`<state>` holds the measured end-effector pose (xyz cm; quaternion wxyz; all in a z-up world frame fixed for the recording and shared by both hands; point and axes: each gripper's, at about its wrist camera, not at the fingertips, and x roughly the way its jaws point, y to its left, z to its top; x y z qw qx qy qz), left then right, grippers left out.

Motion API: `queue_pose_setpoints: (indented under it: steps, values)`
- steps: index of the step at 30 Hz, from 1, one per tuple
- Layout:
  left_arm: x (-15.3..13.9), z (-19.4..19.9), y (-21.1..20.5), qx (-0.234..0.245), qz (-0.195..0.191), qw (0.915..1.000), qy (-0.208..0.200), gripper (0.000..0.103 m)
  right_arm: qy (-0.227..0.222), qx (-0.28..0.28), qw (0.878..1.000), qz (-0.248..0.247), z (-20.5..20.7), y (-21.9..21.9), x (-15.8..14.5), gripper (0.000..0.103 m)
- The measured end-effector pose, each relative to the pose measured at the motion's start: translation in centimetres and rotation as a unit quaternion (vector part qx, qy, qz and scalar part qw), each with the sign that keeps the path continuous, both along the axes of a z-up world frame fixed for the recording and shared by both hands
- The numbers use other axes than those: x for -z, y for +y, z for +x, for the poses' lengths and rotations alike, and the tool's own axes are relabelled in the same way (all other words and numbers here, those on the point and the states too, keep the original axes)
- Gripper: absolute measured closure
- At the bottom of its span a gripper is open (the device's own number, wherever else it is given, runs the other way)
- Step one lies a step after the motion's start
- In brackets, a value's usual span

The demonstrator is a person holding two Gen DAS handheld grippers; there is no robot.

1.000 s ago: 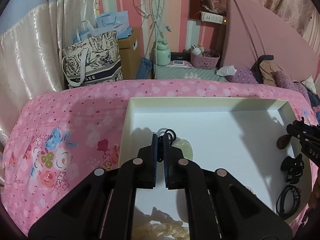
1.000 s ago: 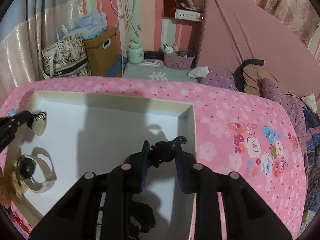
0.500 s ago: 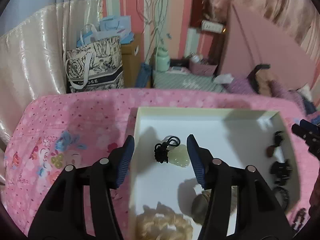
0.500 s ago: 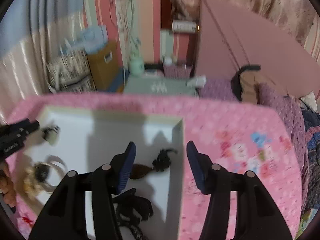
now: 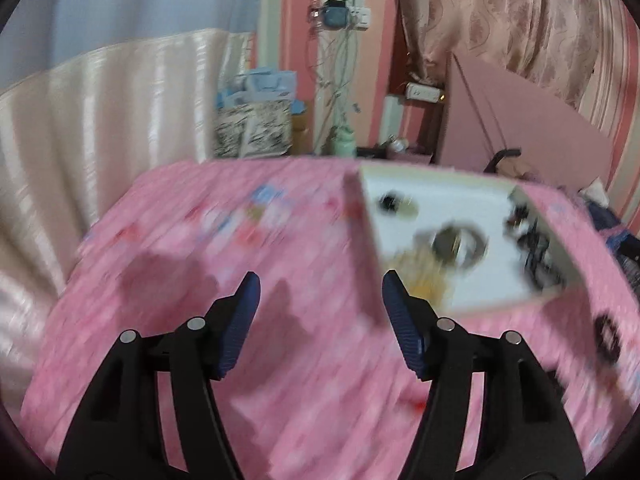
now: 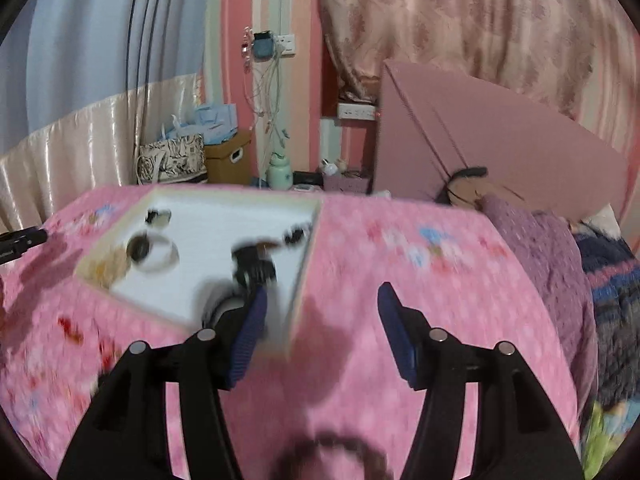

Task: Organize jewelry
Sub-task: 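Withdraw both open tools from the tray back over the jewelry, then grasp the red beaded charm with the left tool while the right tool grasps the wooden bead bracelet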

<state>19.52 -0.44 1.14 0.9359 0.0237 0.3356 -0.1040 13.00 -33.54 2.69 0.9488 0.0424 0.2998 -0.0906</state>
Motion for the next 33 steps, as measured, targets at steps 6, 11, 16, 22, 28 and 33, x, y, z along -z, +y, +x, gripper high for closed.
queue_pose_setpoints:
  steps: [6, 11, 16, 22, 28, 33]
  values:
    - [2.7, -7.5, 4.1, -0.033, -0.014, 0.9994, 0.0, 0.039, -0.01, 0.038, 0.999, 0.024, -8.4, -0.2, 3.3, 0.045]
    - [5.1, -9.9, 4.9, -0.035, -0.044, 0.9982, 0.023, 0.04, -0.015, 0.043, 0.999, 0.026, -11.5, 1.3, 5.4, 0.045]
    - [4.3, -11.3, 3.2, -0.016, -0.006, 0.9998, -0.007, 0.04, -0.017, 0.043, 0.999, 0.025, -12.4, 1.8, 5.5, 0.045]
    - [3.6, -11.8, 0.3, 0.003, -0.008, 1.0, 0.0, 0.039, -0.016, 0.035, 0.999, 0.019, -12.1, 2.1, 5.3, 0.045]
    - [1.7, -11.5, -4.0, 0.024, -0.007, 0.9997, -0.007, 0.038, -0.005, 0.033, 0.999, 0.006, -11.0, 0.9, 5.3, 0.045]
    - [1.8, -10.1, -8.4, 0.052, -0.025, 0.9983, 0.009, 0.033, 0.006, 0.044, 0.999, 0.013, -10.3, -1.5, 5.4, 0.045]
